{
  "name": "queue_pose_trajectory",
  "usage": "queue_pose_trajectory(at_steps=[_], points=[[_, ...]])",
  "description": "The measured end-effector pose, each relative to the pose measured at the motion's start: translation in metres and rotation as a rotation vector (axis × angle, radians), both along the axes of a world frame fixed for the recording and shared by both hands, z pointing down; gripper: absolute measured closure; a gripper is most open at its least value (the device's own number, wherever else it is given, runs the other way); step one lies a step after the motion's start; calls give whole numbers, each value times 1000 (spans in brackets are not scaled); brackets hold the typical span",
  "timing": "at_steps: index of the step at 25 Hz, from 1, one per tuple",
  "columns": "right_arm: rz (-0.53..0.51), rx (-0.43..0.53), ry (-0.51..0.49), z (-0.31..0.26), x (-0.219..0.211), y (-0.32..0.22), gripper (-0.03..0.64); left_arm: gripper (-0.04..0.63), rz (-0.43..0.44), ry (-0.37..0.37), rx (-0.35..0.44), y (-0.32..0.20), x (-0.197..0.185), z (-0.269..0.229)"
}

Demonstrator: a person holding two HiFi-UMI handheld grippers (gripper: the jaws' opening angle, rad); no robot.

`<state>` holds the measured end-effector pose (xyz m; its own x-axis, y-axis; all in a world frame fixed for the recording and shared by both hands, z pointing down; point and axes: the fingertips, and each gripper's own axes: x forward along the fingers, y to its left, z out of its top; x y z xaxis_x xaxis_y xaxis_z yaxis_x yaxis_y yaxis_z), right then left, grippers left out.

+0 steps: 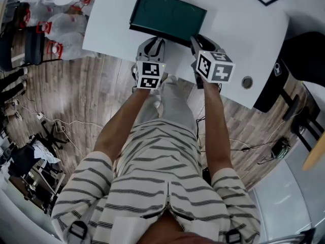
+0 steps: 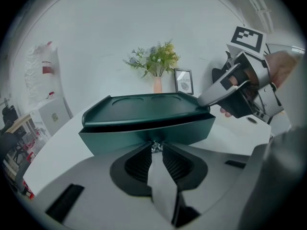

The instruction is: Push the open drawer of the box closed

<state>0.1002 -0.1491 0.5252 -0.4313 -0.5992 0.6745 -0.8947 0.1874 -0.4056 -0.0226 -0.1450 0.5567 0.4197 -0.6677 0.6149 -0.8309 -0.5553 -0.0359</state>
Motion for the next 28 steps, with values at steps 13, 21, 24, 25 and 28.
queue_pose_trajectory(at_steps=[13,21,24,25,28], points=[[-3,-5,-6,0,-1,0,509,526,-9,13,-8,-10,3,1],[-9,-10,-15,0,-2,0,509,526,-7,8,-4,-16,5,1],[-9,-10,-21,0,-3,-1,509,526,-16,18,-13,-18,5,1],[-9,-10,-23,0,-2,-1,509,526,-20,21,-16,-18,5,1],[-12,-12,-21,1,-2,-1,509,526,-28,23,-14,-19,6,1]])
